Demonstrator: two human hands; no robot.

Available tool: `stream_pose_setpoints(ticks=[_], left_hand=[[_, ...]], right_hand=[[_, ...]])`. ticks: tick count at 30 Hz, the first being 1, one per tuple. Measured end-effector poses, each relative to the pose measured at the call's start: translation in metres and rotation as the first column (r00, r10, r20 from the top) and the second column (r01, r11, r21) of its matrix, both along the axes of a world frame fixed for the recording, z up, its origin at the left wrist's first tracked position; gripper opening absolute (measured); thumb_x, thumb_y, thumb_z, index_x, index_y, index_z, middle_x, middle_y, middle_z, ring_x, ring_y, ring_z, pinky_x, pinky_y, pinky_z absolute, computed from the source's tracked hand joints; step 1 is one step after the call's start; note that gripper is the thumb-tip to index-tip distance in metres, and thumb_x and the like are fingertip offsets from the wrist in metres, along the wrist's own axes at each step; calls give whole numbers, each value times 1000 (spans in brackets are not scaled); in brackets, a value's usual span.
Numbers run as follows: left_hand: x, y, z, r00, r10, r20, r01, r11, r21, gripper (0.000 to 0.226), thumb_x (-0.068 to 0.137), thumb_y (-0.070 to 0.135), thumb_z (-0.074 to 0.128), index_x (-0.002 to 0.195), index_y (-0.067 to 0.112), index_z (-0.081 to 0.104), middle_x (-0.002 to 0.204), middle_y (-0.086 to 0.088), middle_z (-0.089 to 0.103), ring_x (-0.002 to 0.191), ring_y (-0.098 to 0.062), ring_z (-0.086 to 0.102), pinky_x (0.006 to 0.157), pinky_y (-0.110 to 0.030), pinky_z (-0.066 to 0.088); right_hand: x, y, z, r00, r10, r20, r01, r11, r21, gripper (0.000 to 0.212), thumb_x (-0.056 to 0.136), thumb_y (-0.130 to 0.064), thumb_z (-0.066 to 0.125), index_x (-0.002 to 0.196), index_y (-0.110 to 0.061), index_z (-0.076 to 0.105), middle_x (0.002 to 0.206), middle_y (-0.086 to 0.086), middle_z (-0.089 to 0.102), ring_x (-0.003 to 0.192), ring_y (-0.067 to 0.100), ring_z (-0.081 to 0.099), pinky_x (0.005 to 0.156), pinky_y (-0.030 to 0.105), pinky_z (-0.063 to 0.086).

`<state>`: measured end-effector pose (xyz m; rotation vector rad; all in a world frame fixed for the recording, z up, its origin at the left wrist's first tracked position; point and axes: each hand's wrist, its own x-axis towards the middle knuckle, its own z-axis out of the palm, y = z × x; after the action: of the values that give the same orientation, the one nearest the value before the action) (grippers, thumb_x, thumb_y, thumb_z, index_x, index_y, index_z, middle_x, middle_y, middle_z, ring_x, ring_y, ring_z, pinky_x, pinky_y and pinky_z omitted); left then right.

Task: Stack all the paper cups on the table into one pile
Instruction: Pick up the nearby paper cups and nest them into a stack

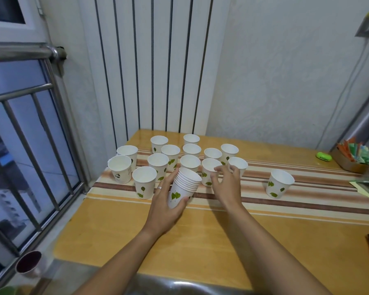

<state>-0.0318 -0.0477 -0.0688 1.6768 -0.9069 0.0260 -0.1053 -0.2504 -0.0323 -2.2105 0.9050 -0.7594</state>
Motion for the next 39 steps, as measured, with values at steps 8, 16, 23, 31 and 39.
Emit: stream_pose_setpoints(ticks=[8, 16, 23, 31, 39], left_hand=[[0, -1, 1, 1000, 6, -18, -6, 1000, -8, 81, 95, 22, 80, 162, 42, 38, 165, 29, 43, 152, 3, 41, 124, -34, 41], [-1, 1, 1, 1000, -8, 7, 8, 1000, -11, 82, 95, 17, 80, 162, 40, 38, 164, 28, 43, 150, 10, 38, 117, -9, 34], [-2, 1, 0, 1000, 9, -7, -9, 999, -32, 81, 95, 19, 81, 162, 37, 39, 164, 26, 45, 151, 2, 44, 121, -24, 41], [-4, 2, 1, 1000, 2, 15, -2, 1000, -23, 83, 93, 14, 81, 162, 36, 39, 165, 24, 44, 151, 2, 42, 123, -34, 42], [-5, 0, 2, 1000, -17, 8, 17, 1000, -26, 85, 94, 12, 79, 163, 39, 37, 166, 20, 45, 152, -8, 46, 120, -51, 46]], right_hand=[[1, -1, 0, 994, -12, 109, 18, 999, -49, 9, 100, -14, 61, 93, -15, 56, 120, 13, 60, 98, 15, 45, 73, 24, 26], [-9, 19, 24, 934, 32, 355, 0, 996, -89, 8, 103, -14, 55, 96, -12, 52, 112, 7, 55, 91, 6, 43, 76, 19, 35], [-8, 37, 34, 903, 288, 319, -246, 955, -164, 17, 103, -29, 53, 96, -14, 56, 102, 1, 57, 97, 10, 55, 83, 24, 44], [-9, 44, 37, 895, 401, 194, -376, 914, -154, 13, 99, -30, 51, 90, -20, 52, 115, -2, 54, 106, -11, 47, 87, 9, 37], [-6, 53, 22, 854, 508, 111, -485, 855, -183, 24, 110, -32, 45, 122, -19, 61, 135, -2, 58, 130, 15, 51, 101, 19, 38]])
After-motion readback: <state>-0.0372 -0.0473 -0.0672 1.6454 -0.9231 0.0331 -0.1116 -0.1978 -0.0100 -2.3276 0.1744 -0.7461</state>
